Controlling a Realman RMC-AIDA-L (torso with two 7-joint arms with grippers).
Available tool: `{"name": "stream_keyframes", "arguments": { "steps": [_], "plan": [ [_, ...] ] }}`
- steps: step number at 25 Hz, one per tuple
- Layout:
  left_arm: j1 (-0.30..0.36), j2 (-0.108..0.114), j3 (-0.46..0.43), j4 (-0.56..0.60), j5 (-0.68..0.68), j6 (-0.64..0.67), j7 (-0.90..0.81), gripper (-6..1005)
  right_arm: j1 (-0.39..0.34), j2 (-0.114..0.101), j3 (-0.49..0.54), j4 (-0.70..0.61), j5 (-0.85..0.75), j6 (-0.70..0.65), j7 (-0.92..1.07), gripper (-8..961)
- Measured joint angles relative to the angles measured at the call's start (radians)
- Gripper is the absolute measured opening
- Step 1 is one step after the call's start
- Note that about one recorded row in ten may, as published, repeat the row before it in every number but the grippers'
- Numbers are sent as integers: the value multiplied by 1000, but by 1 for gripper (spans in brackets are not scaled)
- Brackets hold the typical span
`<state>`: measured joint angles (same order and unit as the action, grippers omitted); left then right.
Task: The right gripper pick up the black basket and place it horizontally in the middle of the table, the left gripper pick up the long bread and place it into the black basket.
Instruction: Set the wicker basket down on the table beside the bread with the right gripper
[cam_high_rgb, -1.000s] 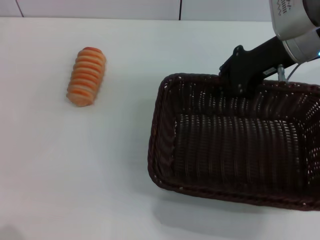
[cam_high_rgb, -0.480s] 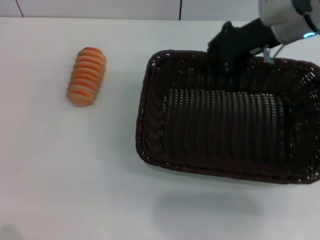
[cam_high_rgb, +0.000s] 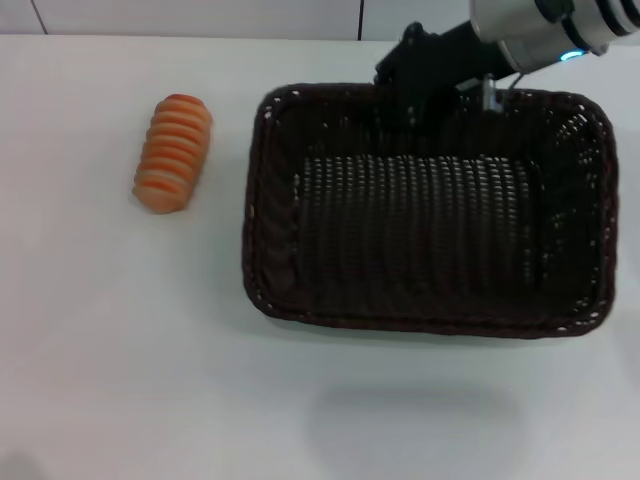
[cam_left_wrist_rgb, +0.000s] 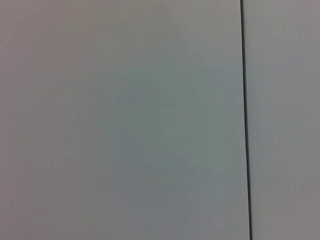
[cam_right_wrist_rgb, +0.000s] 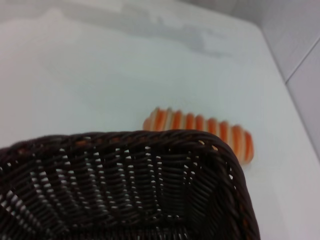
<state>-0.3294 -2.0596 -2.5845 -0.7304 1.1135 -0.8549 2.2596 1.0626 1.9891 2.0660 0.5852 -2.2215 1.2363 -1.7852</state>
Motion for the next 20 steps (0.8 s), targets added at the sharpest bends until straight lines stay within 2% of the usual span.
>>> {"name": "stream_keyframes", "arguments": {
  "steps": [7, 10, 12, 20],
  "plan": [
    [1, 1, 8, 6, 0, -2, 7, 754, 9, 46, -8, 13, -9, -91, 89, 173],
    [0, 1, 10, 13, 0, -3, 12, 754, 15, 48, -37, 13, -10, -94, 112, 181],
    [0, 1, 10, 13, 0, -3, 12, 755, 21, 54, -99, 13, -11, -98, 140, 186],
    [0, 3, 10, 13, -1, -3, 12, 755, 17, 62, -118, 19, -12, -122, 161, 206]
  ]
}}
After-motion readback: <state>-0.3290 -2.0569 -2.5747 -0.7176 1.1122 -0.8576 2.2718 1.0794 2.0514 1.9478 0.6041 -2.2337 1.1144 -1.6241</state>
